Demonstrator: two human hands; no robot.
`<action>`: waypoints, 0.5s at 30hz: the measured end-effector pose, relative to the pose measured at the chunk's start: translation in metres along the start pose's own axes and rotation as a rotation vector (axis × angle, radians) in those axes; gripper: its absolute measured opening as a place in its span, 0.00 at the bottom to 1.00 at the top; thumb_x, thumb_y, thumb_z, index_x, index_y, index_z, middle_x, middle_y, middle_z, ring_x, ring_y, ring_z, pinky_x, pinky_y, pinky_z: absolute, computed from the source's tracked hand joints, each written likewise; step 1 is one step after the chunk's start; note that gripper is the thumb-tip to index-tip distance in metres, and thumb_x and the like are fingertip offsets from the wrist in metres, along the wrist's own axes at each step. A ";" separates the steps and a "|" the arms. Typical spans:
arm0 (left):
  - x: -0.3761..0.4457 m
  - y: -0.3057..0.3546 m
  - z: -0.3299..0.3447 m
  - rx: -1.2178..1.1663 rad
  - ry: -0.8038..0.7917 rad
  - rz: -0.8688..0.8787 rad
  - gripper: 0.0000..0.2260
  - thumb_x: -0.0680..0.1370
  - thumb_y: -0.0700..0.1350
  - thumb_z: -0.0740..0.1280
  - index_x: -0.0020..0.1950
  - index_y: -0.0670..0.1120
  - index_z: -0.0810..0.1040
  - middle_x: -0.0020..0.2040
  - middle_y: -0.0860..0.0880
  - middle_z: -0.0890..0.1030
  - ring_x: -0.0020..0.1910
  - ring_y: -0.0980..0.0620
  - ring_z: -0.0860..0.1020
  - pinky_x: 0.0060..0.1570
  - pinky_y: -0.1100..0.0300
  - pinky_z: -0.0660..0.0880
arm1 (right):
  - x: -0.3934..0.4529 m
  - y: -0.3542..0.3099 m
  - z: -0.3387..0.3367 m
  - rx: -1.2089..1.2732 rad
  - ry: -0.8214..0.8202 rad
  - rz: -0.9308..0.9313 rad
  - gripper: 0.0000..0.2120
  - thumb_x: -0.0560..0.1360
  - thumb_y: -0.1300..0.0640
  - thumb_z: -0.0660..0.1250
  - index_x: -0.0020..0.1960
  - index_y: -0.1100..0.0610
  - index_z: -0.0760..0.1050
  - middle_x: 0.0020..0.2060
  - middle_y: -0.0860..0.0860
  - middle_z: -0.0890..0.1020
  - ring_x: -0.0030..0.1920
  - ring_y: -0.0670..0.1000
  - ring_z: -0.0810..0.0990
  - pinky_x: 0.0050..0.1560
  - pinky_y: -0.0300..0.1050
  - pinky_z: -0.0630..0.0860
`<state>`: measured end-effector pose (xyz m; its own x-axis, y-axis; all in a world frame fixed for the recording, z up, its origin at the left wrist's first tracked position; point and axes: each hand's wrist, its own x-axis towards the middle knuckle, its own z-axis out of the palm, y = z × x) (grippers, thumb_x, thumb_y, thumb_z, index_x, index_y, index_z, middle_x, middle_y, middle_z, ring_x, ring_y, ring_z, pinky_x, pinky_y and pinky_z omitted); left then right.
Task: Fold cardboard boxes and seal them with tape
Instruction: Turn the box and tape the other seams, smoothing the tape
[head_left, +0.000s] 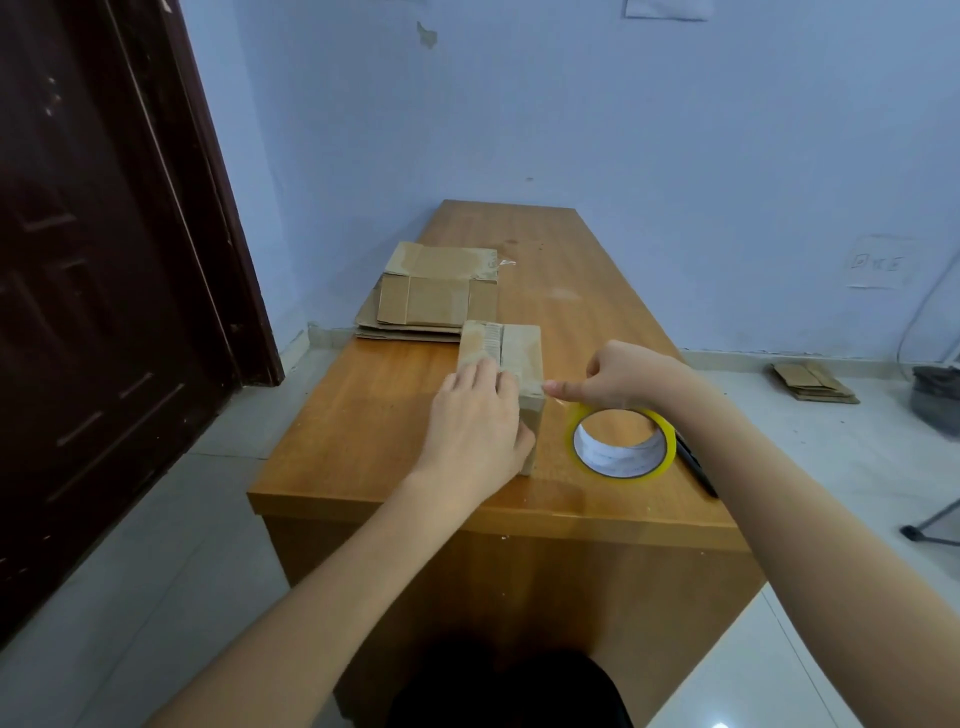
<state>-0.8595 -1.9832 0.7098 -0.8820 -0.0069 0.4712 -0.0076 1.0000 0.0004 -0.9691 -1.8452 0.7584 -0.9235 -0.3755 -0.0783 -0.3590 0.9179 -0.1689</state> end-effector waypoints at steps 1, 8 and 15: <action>0.001 0.002 -0.001 0.027 -0.007 0.000 0.18 0.75 0.49 0.65 0.61 0.41 0.73 0.61 0.42 0.73 0.58 0.44 0.73 0.56 0.55 0.71 | 0.000 0.000 0.000 -0.003 0.004 0.000 0.31 0.71 0.30 0.61 0.30 0.58 0.63 0.25 0.49 0.66 0.27 0.51 0.66 0.31 0.43 0.62; 0.001 -0.001 0.013 -0.031 0.023 0.152 0.25 0.74 0.45 0.68 0.70 0.40 0.69 0.68 0.42 0.73 0.68 0.46 0.71 0.69 0.57 0.58 | 0.005 0.002 0.001 0.031 -0.022 -0.003 0.32 0.69 0.29 0.61 0.32 0.59 0.68 0.26 0.50 0.70 0.30 0.52 0.70 0.35 0.44 0.66; 0.013 0.011 0.008 -0.003 -0.006 0.143 0.24 0.74 0.45 0.67 0.68 0.37 0.71 0.68 0.39 0.72 0.69 0.44 0.69 0.72 0.51 0.56 | 0.002 0.005 0.002 0.099 -0.044 -0.040 0.31 0.71 0.30 0.61 0.29 0.58 0.63 0.25 0.51 0.65 0.28 0.52 0.65 0.31 0.43 0.61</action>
<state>-0.8750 -1.9720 0.7091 -0.8766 0.1356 0.4616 0.1198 0.9908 -0.0635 -0.9723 -1.8419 0.7551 -0.9009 -0.4193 -0.1120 -0.3788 0.8856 -0.2687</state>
